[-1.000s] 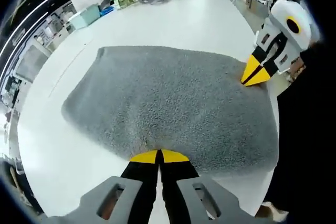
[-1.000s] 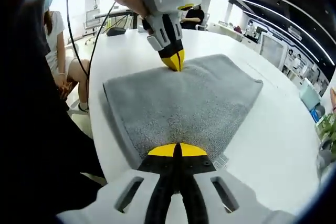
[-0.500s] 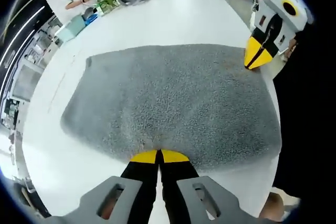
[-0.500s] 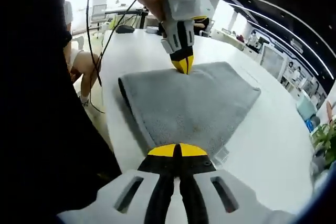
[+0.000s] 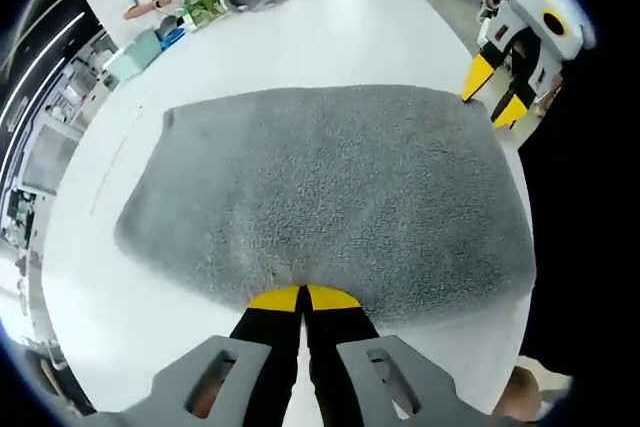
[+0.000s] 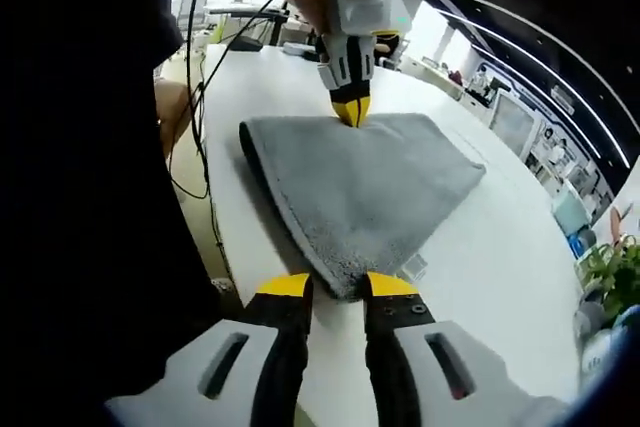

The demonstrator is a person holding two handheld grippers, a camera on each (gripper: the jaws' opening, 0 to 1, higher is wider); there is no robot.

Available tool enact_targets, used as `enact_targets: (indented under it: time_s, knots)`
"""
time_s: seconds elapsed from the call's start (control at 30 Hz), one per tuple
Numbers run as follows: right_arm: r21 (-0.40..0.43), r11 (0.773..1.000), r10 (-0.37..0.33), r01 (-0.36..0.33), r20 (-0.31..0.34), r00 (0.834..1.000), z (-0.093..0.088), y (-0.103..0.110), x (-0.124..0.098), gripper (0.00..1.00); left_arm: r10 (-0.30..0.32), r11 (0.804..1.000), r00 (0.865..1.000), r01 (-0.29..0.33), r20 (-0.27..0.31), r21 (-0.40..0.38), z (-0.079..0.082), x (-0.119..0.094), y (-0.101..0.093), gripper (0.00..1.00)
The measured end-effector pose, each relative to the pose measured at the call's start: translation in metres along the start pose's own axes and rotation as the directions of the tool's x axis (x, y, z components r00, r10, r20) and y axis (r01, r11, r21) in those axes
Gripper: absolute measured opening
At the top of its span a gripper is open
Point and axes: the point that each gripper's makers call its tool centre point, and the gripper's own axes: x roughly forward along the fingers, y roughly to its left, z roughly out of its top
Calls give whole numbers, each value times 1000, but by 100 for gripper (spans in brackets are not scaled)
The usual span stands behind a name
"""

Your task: Fold the towel on the table until its edges align and the towel forms a compact rectangular stack.

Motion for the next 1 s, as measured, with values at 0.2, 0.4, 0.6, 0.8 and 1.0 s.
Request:
enact_targets:
  time_s: [0.2,0.4,0.6,0.8,1.0]
  knots:
    - [-69,998,-5,4,-10,1000,3,-4,5,20,12,1000,1000,-12,3,-1,0,0,0,1]
    - [-67,998,-16,16,5,1000,6,-5,7,18,21,1000,1000,-21,11,-5,0,-1,0,1]
    - [-27,999,-19,19,0,1000,6,-4,9,11,83,996,995,-84,51,22,0,-2,0,1]
    - [18,1000,-9,9,-18,1000,5,-6,12,8,192,981,962,-195,196,-3,-1,-5,-1,1]
    - [37,999,-5,5,-15,1000,4,-6,11,7,302,947,915,-320,267,25,-3,-16,-13,1]
